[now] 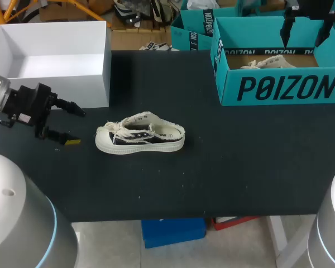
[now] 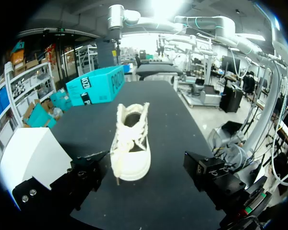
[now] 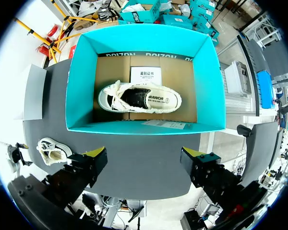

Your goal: Take the shoe out of the shoebox, open the shoe tongue, remove and reinsert the insole, then place the shoe into the shoebox

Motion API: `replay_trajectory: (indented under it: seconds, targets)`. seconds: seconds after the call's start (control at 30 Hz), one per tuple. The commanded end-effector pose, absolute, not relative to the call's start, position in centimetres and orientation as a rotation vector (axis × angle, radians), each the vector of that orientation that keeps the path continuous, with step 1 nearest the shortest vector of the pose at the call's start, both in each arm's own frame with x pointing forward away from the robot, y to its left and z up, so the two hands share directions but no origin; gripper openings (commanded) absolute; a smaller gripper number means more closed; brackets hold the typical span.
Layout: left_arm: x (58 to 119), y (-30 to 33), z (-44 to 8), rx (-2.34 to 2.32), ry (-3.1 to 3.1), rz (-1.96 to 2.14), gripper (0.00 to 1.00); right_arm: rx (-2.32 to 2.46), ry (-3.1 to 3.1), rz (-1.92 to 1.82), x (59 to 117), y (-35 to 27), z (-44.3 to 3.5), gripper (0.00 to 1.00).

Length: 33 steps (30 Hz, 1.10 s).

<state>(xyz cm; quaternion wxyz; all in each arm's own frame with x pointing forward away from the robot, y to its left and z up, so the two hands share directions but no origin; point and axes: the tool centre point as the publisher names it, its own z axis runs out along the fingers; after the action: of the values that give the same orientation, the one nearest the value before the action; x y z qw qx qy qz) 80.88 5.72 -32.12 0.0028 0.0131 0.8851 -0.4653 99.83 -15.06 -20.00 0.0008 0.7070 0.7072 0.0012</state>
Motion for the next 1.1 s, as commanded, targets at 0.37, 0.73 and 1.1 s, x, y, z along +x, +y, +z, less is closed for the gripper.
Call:
replay_trajectory:
  seconds: [0.37,0.73,1.1]
  targets:
    - [80.8,5.7,-32.2,0.041,2.773,-1.455,1.0,2.22,2.221,0.002,99.9,-15.0,-20.0,1.0]
    - [80.8,5.7,-32.2,0.041,2.773,-1.455,1.0,2.22,2.221,0.002,99.9,-15.0,-20.0,1.0]
    - [80.8,5.7,-32.2,0.041,2.773,-1.455,1.0,1.83,2.41,0.134,96.1,-9.5,-17.7,1.0]
